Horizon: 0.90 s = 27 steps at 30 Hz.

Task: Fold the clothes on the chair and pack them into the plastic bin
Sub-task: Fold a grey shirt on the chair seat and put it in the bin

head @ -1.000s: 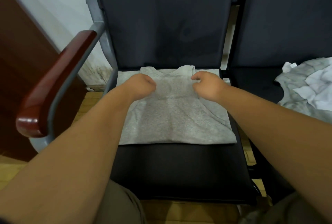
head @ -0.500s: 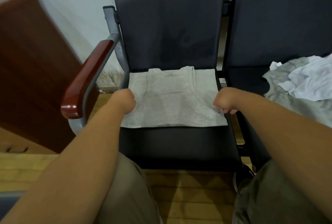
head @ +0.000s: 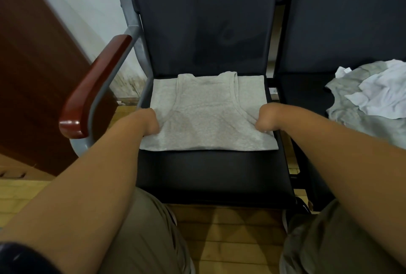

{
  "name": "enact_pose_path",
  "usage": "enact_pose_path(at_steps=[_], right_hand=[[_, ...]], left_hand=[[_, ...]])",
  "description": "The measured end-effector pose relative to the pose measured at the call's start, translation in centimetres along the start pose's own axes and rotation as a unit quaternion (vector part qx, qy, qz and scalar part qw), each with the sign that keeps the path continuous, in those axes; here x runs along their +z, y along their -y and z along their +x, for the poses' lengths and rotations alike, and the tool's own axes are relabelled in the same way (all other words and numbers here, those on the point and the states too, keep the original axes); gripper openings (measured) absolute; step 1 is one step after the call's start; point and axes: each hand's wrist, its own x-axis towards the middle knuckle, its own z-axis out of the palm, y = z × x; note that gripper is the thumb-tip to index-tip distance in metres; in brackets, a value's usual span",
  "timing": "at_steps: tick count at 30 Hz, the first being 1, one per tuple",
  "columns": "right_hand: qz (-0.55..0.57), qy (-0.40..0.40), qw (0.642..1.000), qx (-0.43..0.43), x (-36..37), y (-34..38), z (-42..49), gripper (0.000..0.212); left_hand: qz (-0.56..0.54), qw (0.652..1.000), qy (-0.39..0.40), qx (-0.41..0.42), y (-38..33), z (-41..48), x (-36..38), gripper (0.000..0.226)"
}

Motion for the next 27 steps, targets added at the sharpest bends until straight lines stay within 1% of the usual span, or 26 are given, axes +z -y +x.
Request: enact_pose_path(at_steps=[2,3,6,7,8,10,11,12,14,17,18,19,20,22,24,26,27], right_hand=[[0.047,0.001,0.999,0.012,-0.7,-0.4,0.3,0.016],[0.079,0.004,0.997,0.025,-0.9,-0.5,0.3,0.017],[0.159,0.017,0.985,0.06,-1.2,-0.8,0.5,0.042],[0.152,0.018,0.986,0.062,-1.1,-1.1,0.6,0.044],[0.144,0.021,0.987,0.063,-1.0,-1.2,0.7,0.041],[0.099,-0.002,0.993,0.063,-0.8,-1.2,0.6,0.017],[0.096,-0.006,0.993,0.068,-0.7,-0.9,0.1,0.01],[0.065,0.004,0.995,0.075,-0.5,-0.7,-0.1,0.015],[0.045,-0.024,0.997,0.066,-0.1,-0.7,-0.2,0.018],[0.01,-0.082,0.996,0.03,-0.3,-0.3,-0.4,0.024],[0.015,-0.095,0.995,0.015,-0.2,-0.1,-0.4,0.021],[0.03,-0.103,0.994,0.001,0.0,0.2,-0.4,0.013],[0.055,-0.108,0.993,-0.018,0.2,0.5,-0.3,0.004],[0.08,-0.083,0.992,-0.058,0.6,1.2,-0.4,0.007],[0.062,-0.042,0.994,-0.084,1.3,1.8,-0.6,0.013],[0.011,-0.015,0.996,-0.093,1.7,2.4,-0.9,0.011],[-0.008,-0.002,0.996,-0.088,1.8,2.5,-0.9,0.019]], left_hand=[[0.011,1.0,0.01,-0.005,0.0,0.6,-0.1,0.064],[0.011,1.0,0.011,-0.005,0.1,0.9,-0.2,0.065],[0.005,1.0,0.001,-0.004,0.5,1.3,-0.4,0.058],[-0.004,1.0,-0.009,-0.002,0.7,1.4,-0.6,0.055],[-0.016,1.0,-0.02,-0.003,0.8,1.3,-0.9,0.05],[-0.06,0.997,-0.036,-0.01,1.0,1.2,-1.2,0.035],[-0.086,0.995,-0.038,-0.018,1.2,1.2,-1.1,0.028],[-0.118,0.992,-0.036,-0.029,1.3,1.2,-1.1,0.027],[-0.196,0.979,-0.015,-0.061,1.8,1.0,-0.7,0.034],[-0.296,0.95,0.048,-0.087,2.5,0.4,-0.1,0.043],[-0.32,0.94,0.072,-0.088,2.6,0.1,0.0,0.044],[-0.335,0.934,0.092,-0.088,2.8,0.1,0.1,0.044],[-0.338,0.93,0.109,-0.089,3.0,0.0,0.2,0.043],[-0.328,0.932,0.126,-0.088,3.4,0.0,0.5,0.042],[-0.3,0.941,0.125,-0.092,3.8,0.2,0.7,0.045],[-0.26,0.955,0.109,-0.094,4.2,0.4,0.8,0.049],[-0.248,0.959,0.102,-0.092,4.3,0.4,0.9,0.05]])
